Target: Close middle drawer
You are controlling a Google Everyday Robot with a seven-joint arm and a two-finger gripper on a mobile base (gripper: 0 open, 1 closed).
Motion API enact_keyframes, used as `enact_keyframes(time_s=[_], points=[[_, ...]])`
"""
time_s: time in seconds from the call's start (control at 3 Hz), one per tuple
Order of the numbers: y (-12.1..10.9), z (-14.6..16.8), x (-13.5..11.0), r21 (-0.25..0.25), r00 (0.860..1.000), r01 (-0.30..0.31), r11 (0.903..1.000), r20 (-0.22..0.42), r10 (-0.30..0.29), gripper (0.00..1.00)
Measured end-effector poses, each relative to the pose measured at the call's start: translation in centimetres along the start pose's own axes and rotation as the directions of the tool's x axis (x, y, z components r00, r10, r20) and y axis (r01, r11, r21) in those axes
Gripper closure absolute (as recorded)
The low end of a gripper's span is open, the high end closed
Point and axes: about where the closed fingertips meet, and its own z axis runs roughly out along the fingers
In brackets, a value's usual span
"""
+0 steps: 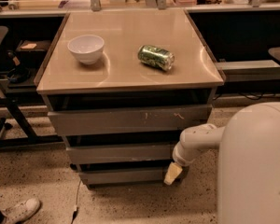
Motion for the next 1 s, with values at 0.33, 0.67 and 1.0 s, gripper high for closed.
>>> enact_keyframes(time_s=[0.33, 0.67, 1.0], points=[[3.4, 0.0, 2.4, -0.046, 0.999, -0.010, 0.9989, -0.043, 0.008, 0.00], [2.8, -0.5, 1.6, -0.048, 0.999, -0.002, 0.9989, -0.033, 0.000, 0.00], [4.1, -2.9, 2.9, -0.054, 0.998, -0.038, 0.9978, -0.052, 0.035, 0.00]])
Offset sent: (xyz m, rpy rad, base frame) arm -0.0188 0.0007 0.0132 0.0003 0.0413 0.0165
